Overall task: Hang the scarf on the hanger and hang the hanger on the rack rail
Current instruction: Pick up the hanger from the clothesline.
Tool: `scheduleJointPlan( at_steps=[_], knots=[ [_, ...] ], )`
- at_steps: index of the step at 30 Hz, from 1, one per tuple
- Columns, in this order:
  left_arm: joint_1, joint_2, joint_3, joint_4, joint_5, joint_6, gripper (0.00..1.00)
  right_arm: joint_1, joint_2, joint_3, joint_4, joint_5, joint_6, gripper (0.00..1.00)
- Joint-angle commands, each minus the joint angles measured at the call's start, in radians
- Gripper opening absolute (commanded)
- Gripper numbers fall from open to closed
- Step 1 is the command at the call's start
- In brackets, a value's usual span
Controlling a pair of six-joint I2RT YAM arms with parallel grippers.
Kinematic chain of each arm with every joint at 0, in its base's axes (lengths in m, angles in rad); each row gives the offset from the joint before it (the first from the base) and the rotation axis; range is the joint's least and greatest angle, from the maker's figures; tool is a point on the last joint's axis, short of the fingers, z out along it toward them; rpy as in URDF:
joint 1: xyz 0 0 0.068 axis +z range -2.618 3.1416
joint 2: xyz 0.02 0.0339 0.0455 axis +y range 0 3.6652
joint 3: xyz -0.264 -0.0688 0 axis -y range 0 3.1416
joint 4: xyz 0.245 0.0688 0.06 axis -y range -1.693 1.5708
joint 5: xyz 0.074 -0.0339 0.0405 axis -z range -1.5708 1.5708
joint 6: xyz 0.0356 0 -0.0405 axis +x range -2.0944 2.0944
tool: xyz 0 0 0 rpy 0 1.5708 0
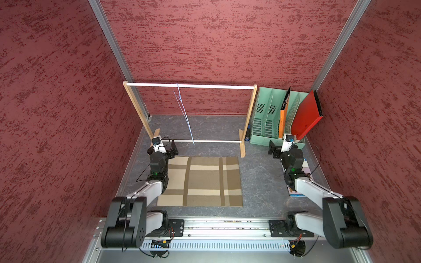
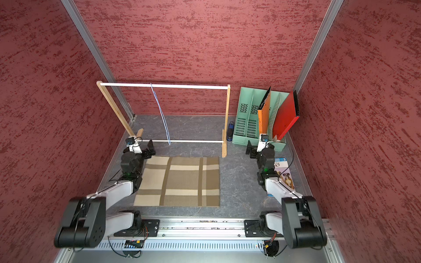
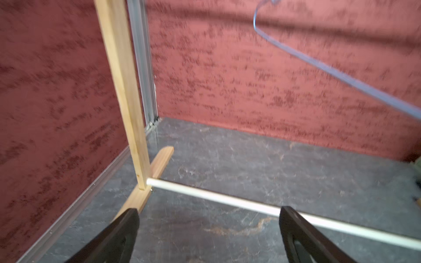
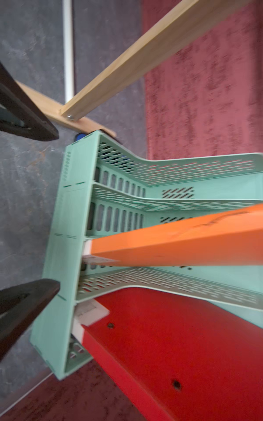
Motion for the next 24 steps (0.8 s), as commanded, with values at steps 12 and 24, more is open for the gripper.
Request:
scheduleJointPlan(
  at_steps=[12,24],
  knots=[
    [-0.021,-0.280,0.620,-0.934,0.276,-0.277,1.00,-0.005,-0.222,0.175,-0.473,-0.103,0.265,0.99],
    [-0.044,0.048,1.018,-1.070,0.445,-0.215,0.98,-0.005,-0.214,0.189,-0.522,-0.256,0.319,0.99]
  ],
)
